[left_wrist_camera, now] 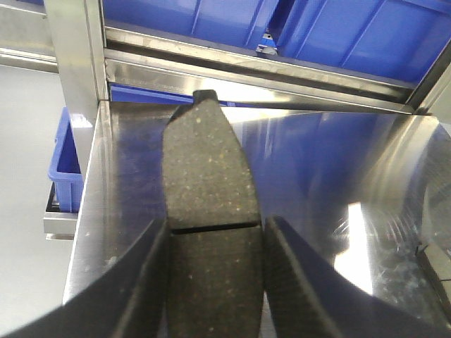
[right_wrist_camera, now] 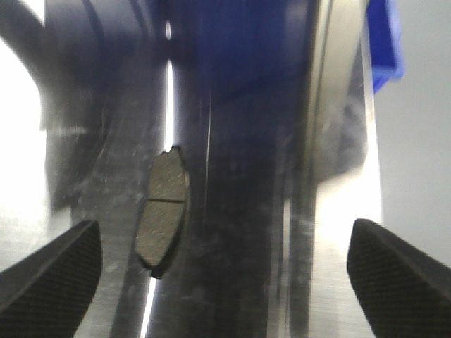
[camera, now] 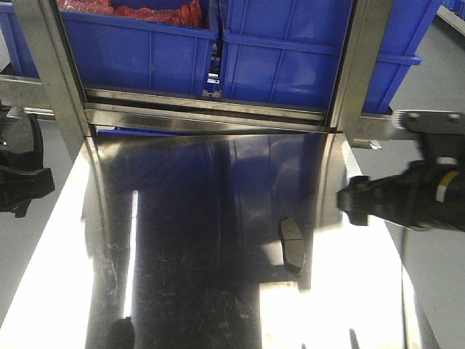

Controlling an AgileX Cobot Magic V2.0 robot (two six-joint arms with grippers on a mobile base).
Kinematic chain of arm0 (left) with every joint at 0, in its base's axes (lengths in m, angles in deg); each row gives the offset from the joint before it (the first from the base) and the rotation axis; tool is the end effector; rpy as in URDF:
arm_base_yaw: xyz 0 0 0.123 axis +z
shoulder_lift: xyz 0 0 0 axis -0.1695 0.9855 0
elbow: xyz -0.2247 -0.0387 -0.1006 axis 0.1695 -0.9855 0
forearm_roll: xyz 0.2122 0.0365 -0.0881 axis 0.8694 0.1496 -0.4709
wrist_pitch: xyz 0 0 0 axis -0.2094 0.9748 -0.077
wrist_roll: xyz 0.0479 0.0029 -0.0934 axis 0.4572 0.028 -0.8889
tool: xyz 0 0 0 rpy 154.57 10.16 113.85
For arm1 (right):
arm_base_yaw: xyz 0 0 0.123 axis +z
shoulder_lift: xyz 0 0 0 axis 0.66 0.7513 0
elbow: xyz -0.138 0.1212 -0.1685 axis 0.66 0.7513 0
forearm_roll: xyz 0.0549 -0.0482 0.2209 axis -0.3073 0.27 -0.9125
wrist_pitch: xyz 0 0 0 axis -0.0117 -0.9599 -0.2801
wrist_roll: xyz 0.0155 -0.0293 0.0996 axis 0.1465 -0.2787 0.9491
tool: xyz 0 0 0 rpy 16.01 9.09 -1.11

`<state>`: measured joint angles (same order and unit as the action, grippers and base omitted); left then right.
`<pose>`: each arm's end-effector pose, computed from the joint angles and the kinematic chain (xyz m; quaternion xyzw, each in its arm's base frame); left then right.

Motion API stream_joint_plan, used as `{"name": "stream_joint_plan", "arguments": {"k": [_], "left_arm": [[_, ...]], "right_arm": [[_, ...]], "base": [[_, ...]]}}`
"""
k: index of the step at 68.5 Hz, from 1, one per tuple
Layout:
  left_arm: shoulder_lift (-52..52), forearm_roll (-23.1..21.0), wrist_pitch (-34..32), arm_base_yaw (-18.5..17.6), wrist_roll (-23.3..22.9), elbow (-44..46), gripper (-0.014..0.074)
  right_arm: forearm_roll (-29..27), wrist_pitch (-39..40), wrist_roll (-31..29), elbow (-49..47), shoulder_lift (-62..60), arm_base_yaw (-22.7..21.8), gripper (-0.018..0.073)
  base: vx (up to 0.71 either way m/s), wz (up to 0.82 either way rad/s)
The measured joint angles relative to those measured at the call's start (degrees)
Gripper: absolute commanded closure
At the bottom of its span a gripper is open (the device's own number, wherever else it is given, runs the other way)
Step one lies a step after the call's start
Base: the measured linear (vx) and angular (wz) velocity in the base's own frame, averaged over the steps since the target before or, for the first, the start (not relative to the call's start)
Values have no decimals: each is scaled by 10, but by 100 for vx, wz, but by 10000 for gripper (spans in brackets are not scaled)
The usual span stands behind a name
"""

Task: Move and align brake pads A on conveyor
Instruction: 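Lower the right gripper onto the remaining brake pad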

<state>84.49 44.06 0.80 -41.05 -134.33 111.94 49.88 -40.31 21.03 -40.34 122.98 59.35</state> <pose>0.1861 -0.0679 0.3128 -0.0390 0.8541 -0.0849 0.5116 0.2471 0.0739 0.2474 -0.0354 0.9308 0.0684 0.3573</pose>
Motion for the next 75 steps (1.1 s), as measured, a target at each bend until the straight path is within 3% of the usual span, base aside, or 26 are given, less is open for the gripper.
{"name": "stream_joint_plan", "arguments": {"k": [14, 24, 45, 75], "left_arm": [[0, 0, 0, 0, 0, 0, 468], [0, 0, 0, 0, 0, 0, 468], [0, 0, 0, 0, 0, 0, 468], [0, 0, 0, 0, 0, 0, 468]], "right_arm": [[23, -56, 81, -98, 150, 63, -86], [35, -77, 104, -147, 231, 91, -80], [40, -77, 124, -170, 309, 94, -62], [41, -72, 125, -171, 352, 94, 43]], "base": [[0, 0], [0, 0], [0, 0], [0, 0]]}}
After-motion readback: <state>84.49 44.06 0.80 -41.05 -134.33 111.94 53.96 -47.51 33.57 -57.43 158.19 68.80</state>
